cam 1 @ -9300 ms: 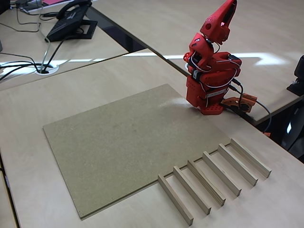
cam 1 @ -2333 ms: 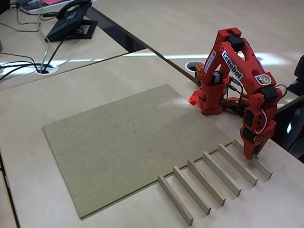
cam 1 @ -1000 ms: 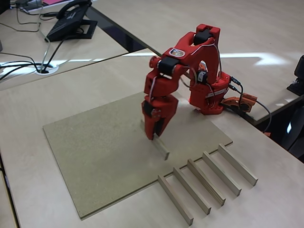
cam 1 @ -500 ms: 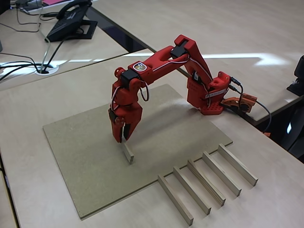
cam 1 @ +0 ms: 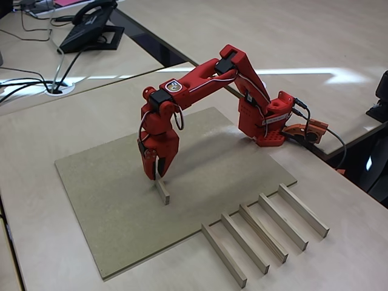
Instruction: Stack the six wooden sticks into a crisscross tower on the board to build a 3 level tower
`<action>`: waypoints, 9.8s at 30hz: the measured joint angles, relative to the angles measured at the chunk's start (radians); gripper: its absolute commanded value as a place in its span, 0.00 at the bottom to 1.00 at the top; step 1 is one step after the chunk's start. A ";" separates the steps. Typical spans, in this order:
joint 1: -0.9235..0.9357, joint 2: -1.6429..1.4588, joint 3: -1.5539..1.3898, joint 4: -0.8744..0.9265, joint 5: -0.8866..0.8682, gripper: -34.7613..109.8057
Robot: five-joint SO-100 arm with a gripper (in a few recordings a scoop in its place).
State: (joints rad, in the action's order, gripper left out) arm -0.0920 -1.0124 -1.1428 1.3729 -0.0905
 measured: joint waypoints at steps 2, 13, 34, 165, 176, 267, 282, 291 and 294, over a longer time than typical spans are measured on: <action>-0.002 0.005 0.002 -0.006 0.000 0.26; 0.018 0.026 0.002 0.018 -0.014 0.33; -0.043 -0.026 0.104 0.161 -0.058 0.38; -0.402 -0.833 -0.792 0.052 -0.268 0.24; -0.193 -0.819 -0.908 -0.084 -0.080 0.24; -1.017 -0.411 -0.591 -0.298 -0.897 0.40; -1.017 -0.377 -0.638 -0.385 -0.897 0.38; -1.005 -0.376 -0.706 -0.474 -0.887 0.30; -0.994 -0.376 -0.707 -0.476 -0.887 0.26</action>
State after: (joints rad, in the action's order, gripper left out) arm -1.0861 -1.3883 -1.8500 0.8974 -0.9771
